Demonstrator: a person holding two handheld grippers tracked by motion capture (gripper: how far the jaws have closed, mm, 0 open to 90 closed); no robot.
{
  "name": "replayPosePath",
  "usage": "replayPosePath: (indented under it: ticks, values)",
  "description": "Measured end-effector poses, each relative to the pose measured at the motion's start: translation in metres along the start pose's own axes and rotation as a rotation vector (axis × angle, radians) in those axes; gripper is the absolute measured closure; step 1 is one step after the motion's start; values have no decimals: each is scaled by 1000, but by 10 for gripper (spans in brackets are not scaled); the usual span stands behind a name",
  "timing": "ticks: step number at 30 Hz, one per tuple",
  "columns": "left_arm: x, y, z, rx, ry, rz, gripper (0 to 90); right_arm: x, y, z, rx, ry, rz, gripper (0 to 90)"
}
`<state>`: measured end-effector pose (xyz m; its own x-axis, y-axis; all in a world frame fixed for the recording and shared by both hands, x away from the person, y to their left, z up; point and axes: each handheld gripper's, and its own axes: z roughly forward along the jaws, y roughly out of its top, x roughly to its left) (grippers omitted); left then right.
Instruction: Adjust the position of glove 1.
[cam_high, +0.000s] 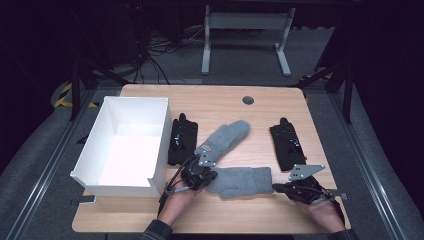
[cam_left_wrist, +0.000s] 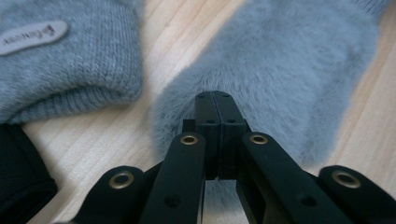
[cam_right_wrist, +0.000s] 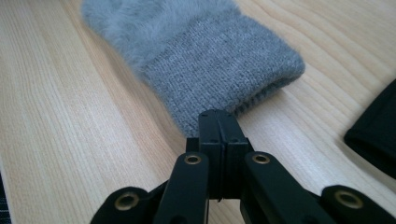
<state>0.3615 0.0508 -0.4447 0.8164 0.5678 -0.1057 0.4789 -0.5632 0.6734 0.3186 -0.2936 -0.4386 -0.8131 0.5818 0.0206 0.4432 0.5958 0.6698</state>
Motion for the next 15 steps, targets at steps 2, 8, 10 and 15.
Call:
replayPosePath:
  ticks: [2,8,10,15]
  values:
    - [-2,-1,-9,-36,-14,-4,900,-2,1,-4,-21,-7,4,900]
    - [-19,-6,-25,-67,-74,17,900,-13,17,-11,-108,-52,-8,900]
    - [-26,-11,-24,-55,-106,20,900,-17,27,-5,-125,-43,-13,900]
    - [-38,-17,-13,3,-151,39,900,-22,48,18,-113,-20,-44,900]
